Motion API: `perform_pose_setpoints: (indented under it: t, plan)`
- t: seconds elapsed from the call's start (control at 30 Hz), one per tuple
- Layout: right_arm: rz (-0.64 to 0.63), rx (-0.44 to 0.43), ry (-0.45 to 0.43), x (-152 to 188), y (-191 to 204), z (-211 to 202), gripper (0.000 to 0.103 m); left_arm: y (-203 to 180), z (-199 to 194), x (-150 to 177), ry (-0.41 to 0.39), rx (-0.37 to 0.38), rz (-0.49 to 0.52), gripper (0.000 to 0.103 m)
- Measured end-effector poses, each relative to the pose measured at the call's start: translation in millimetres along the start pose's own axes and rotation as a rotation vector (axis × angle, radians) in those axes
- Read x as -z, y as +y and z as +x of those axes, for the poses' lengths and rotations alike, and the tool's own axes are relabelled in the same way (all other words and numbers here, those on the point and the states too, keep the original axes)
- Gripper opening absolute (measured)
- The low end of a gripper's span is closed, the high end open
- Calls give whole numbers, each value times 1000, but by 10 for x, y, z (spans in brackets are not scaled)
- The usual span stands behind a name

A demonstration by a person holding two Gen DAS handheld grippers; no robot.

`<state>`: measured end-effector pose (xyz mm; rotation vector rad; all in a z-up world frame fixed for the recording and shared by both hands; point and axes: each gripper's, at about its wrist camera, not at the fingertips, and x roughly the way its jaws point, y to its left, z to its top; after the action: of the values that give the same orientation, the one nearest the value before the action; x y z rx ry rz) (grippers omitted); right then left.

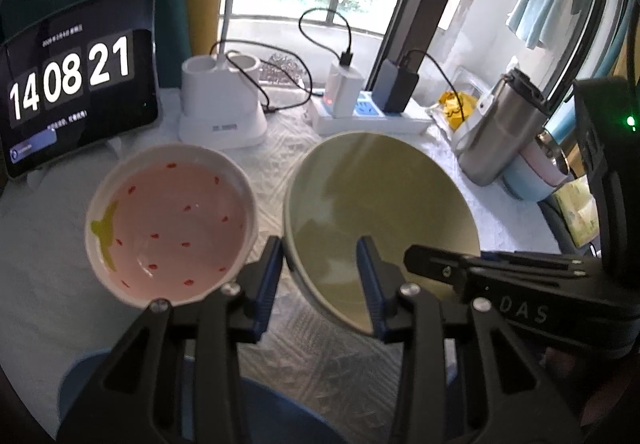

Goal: Organize plates and bowls

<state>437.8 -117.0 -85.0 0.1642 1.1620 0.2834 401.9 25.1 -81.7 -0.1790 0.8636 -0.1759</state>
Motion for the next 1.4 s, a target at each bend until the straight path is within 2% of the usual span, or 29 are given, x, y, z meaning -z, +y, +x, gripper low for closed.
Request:
perform_pose_setpoints:
  t: [0.63,1.4]
  plan:
    - [-39,-14,-99,253,217,-576,25,-62,-554,49,-86,24,2,39]
    - [-48,-5,-189,844,250,-1182,25,-292,-1180,446,-153,54,32,39]
